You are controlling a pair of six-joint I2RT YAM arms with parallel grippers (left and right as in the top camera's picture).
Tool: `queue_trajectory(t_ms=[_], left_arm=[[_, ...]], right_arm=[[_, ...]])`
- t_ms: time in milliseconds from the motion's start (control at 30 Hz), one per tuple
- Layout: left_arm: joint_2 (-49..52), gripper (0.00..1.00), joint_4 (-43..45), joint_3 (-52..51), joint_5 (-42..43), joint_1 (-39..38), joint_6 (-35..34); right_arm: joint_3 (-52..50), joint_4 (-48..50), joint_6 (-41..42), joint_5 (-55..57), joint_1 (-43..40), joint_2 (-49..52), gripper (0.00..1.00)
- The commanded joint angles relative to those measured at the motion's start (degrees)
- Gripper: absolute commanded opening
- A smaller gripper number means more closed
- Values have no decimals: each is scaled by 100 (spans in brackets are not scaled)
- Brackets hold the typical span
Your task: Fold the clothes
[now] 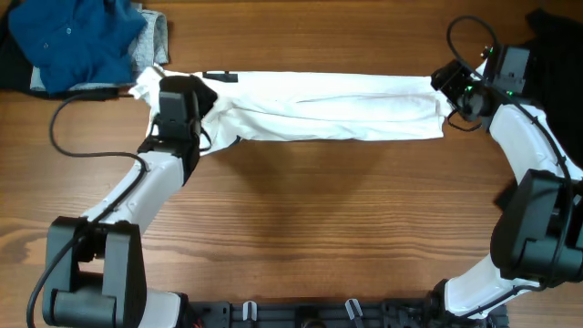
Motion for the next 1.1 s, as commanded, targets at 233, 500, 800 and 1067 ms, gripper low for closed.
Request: queue_trajectory(t_ms=[233,500,800,1067], left_arm=[[-76,19,-1534,72,835,-13,140],[162,16,-1523,72,564,439,140],[625,11,-1550,72,1263,656,140],[1038,12,-1554,72,1342,684,144]], right_arm=[[94,-647,-1147,-584,11,195,4],[83,-765,-841,-376,299,424,4],[81,-778,-745,-201,334,994,4],[76,-835,-560,267,321,1329,4]])
